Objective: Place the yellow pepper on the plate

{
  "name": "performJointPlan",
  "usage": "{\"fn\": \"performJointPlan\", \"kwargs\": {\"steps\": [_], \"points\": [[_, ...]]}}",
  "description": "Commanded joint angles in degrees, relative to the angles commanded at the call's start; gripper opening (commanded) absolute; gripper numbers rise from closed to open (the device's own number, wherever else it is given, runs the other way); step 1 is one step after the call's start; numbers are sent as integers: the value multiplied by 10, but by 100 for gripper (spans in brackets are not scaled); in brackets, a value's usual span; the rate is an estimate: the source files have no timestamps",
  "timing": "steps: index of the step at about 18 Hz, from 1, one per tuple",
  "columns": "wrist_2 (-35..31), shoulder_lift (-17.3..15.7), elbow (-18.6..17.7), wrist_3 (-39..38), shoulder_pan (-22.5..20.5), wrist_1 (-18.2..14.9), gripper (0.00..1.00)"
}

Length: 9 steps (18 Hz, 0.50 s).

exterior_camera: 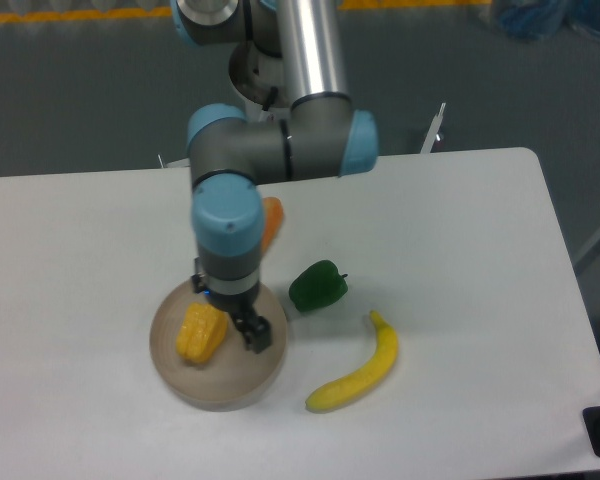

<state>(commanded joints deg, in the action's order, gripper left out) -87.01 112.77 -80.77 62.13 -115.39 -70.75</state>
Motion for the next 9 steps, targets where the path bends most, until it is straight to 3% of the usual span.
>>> {"fn": "performJointPlan", "kwargs": {"steps": [2, 5, 9], "points": [[-20, -16, -3, 72, -36, -5, 100], [-28, -39, -11, 108, -90, -11, 100], [-28, -42, -7, 190, -157, -24, 100]]}}
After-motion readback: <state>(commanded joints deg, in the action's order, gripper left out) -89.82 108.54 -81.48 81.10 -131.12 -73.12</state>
